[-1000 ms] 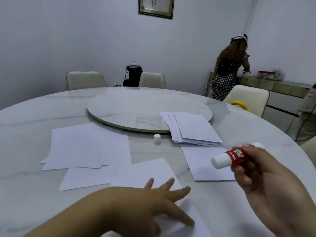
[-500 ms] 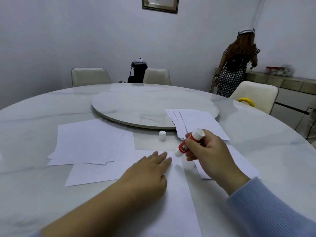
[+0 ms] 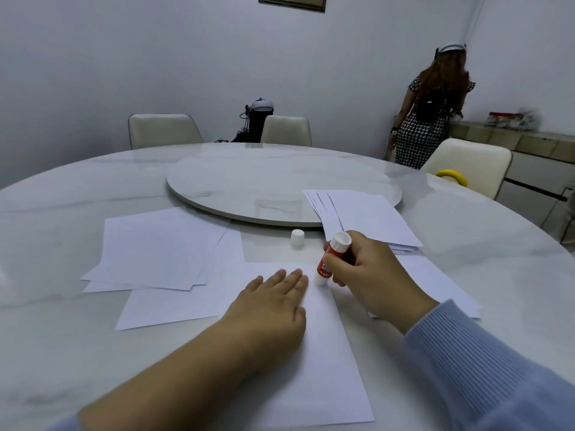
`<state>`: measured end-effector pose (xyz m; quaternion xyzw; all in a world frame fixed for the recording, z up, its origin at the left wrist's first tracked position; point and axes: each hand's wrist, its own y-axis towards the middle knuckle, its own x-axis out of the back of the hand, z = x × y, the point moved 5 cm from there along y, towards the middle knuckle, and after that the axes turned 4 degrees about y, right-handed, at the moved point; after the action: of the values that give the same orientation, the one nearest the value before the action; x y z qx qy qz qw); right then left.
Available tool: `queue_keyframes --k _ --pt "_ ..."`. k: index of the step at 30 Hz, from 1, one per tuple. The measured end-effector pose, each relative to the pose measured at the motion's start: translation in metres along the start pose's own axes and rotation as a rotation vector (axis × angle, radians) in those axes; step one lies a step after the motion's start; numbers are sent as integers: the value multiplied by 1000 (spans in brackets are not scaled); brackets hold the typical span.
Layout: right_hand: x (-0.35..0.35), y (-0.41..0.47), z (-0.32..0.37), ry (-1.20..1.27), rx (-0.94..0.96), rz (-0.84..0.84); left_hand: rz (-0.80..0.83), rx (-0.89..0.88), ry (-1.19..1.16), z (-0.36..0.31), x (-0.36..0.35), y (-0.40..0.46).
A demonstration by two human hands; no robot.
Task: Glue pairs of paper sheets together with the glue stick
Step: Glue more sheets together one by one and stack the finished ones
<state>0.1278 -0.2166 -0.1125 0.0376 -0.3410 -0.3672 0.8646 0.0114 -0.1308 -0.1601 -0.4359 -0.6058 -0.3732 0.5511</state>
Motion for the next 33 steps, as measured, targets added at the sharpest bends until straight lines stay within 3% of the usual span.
queue_keyframes --k 10,16,21,26,29,31,33 --pt "17 -97 37 -67 37 129 10 8 -8 1 -2 1" --pt "25 -116 42 143 -37 184 9 1 13 -1 0 -1" --pt "87 -103 28 711 -91 -348 170 -158 68 -5 12 -16" --pt "108 -94 20 764 -91 -353 399 -328 17 -14 30 -39" --pt "99 -90 29 678 -4 -364 230 -285 -120 -19 38 -40" --pt "83 -86 35 589 59 -329 1 -109 -139 -22 32 -36" --pt "66 -76 35 428 67 -293 -26 87 -21 -25 12 -33"
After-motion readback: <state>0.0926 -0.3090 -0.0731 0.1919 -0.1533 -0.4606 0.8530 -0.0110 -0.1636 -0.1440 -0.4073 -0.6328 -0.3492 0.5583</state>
